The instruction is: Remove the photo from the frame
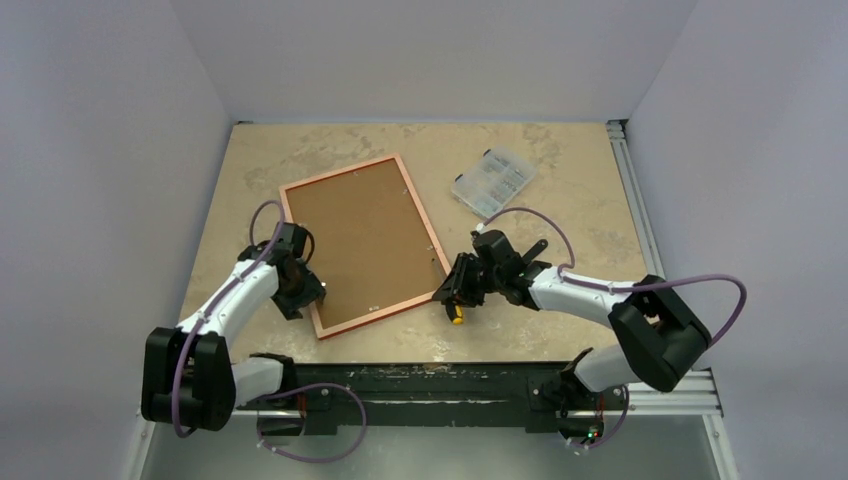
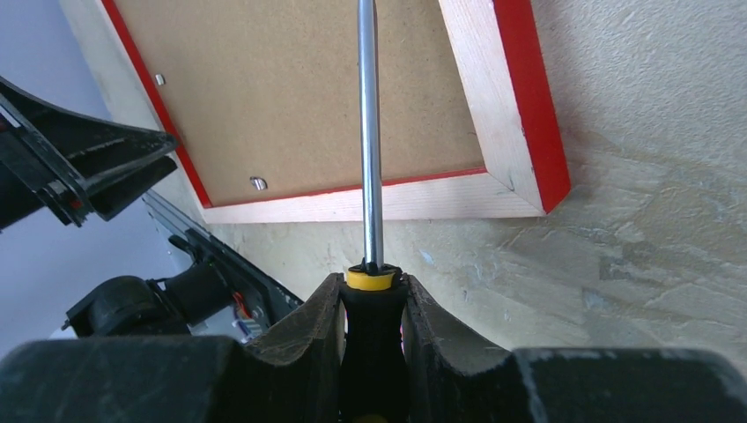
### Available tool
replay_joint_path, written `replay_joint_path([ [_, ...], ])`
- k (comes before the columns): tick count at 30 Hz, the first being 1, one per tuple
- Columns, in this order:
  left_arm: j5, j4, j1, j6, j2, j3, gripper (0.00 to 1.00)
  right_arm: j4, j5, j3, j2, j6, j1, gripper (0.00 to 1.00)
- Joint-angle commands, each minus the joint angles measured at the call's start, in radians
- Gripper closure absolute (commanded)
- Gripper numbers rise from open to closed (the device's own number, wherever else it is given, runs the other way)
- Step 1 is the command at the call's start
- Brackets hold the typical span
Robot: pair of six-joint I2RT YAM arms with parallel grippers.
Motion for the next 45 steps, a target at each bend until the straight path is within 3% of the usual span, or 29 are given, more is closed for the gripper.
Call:
replay_joint_path([
  [1,-0.05,0.036,-0.005,-0.04,-0.024,-0.036,0.53,0.061,0.007,0.043,-0.009,0.049,-0.004,1.0],
  [15,-0.04,0.089,-0.008,-0.029,-0.012,-0.066,0.81,0.048,0.038,0.08,0.08,0.119,-0.028,1.0],
  [20,-0.049,0.057,-0.008,-0.003,0.009,-0.036,0.99,0.05,0.028,0.102,0.113,0.123,-0.035,1.0],
  [31,-0.044,0.06,-0.008,0.021,0.007,-0.037,1.0,0.039,0.013,0.154,0.187,0.085,-0.046,1.0],
  [45,-0.025,0.071,-0.01,0.038,-0.003,-0.035,1.0,-0.169,-0.025,0.28,0.238,-0.186,-0.046,1.0],
])
